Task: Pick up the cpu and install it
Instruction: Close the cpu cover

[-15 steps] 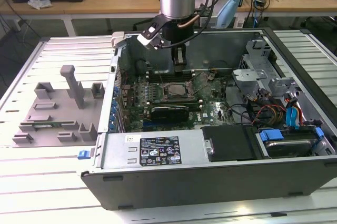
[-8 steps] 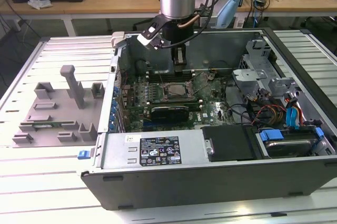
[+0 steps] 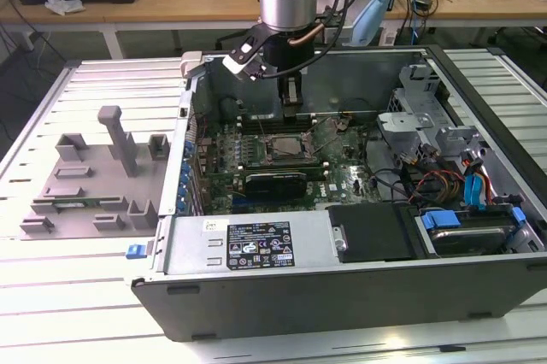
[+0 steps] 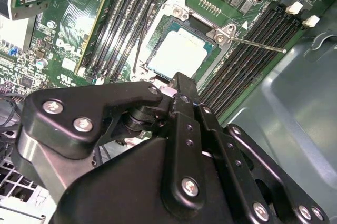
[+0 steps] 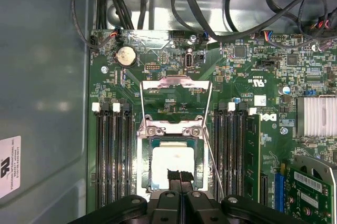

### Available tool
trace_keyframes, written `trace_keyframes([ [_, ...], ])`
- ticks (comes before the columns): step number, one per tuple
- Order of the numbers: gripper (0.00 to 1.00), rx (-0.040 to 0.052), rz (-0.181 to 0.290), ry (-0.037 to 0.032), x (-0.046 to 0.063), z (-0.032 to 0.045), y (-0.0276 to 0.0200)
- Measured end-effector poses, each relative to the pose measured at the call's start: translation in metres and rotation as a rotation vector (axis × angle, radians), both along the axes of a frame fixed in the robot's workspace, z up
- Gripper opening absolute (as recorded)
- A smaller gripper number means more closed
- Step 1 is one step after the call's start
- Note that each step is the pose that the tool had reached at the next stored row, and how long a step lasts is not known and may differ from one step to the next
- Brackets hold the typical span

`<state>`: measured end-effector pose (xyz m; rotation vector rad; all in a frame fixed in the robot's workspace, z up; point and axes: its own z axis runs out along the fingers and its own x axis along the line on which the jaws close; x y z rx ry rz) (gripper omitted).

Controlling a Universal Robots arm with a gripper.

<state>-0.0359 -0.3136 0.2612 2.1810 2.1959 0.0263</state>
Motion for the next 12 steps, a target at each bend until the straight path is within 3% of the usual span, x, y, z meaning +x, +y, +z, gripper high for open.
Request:
trace_keyframes([
  [9, 0.11, -0.0001, 0.000, 0.0000, 0.0000, 0.0004, 0.0001],
  [12, 0.11, -0.0002, 0.000, 0.0000, 0.0000, 0.0037, 0.0000],
])
